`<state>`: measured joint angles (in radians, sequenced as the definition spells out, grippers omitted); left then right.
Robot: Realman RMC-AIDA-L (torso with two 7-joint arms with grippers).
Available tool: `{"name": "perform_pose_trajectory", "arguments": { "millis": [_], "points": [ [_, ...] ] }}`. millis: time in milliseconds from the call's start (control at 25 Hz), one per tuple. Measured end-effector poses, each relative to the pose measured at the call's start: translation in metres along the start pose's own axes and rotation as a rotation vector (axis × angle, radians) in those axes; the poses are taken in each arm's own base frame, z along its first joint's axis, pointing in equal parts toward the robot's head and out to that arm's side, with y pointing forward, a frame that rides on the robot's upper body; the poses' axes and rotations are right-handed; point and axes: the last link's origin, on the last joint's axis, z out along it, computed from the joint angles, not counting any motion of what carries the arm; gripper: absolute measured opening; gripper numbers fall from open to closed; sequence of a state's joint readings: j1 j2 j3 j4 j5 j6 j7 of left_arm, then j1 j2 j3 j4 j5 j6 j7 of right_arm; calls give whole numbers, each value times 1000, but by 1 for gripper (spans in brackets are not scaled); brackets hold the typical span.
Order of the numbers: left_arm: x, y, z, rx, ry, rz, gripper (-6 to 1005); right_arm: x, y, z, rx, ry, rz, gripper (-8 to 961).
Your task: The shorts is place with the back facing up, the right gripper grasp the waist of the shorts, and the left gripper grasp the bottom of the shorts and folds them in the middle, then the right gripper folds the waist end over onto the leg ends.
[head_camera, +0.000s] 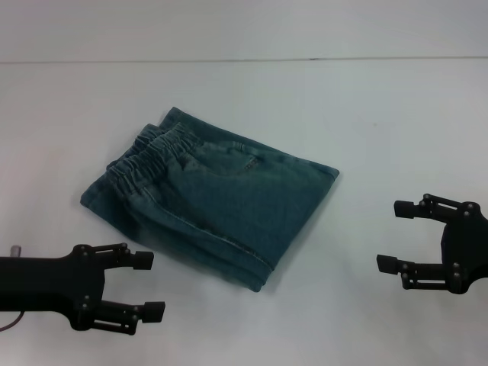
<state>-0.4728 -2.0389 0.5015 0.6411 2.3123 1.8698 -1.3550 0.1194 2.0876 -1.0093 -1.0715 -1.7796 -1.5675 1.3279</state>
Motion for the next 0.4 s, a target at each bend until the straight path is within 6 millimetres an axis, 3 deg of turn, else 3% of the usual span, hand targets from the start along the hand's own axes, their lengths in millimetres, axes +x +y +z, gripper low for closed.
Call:
{"name": "perform_pose_trajectory", "arguments": {
  "millis": [400],
  "points": [
    [-2, 0, 0, 6, -20, 0, 946, 1, 1, 1, -3, -4, 3, 916]
  ]
}}
